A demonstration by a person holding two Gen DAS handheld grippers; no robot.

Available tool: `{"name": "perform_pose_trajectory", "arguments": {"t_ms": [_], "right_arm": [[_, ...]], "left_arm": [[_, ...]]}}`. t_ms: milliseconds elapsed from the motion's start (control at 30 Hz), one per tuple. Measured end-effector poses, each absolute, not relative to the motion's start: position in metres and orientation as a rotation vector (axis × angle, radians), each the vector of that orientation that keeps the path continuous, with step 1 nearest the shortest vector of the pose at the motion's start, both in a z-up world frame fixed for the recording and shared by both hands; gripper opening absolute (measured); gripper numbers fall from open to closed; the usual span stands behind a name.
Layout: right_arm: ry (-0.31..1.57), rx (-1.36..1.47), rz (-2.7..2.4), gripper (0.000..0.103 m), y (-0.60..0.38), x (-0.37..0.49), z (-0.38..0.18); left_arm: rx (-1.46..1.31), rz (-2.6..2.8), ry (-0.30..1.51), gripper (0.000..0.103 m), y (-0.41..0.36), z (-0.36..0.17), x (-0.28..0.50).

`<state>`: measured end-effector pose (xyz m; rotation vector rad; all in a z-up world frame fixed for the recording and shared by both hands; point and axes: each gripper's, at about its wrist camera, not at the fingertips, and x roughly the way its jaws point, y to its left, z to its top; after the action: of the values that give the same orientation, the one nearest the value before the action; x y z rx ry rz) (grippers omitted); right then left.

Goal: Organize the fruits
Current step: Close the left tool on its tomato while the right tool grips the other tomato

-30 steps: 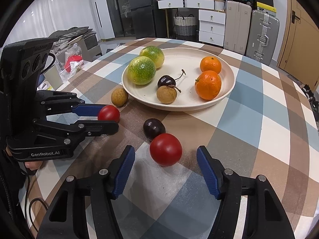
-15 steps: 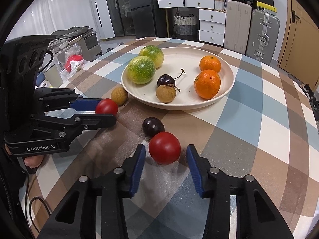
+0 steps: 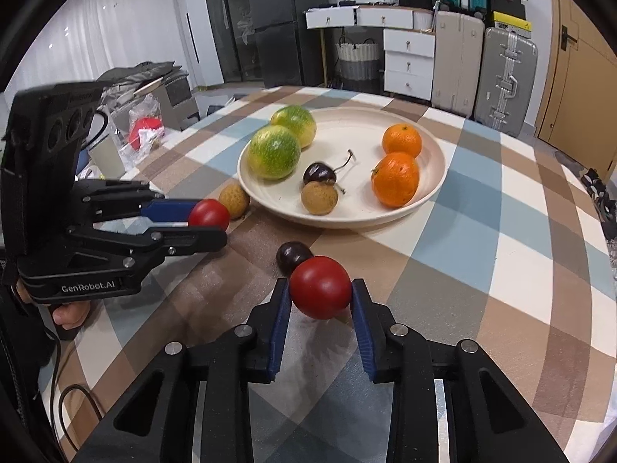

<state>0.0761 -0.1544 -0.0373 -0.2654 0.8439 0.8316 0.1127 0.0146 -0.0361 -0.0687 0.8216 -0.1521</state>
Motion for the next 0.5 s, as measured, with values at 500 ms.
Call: {"name": "perform_pose_trajectory", "arguments": {"t_ms": [500], "right_arm": [[0.764, -0.182, 0.798, 0.032, -0.165, 0.081, -0.019]], "left_arm": [[-0.109, -0.088, 0.741, 0.026, 0.026, -0.021, 0.109]]}}
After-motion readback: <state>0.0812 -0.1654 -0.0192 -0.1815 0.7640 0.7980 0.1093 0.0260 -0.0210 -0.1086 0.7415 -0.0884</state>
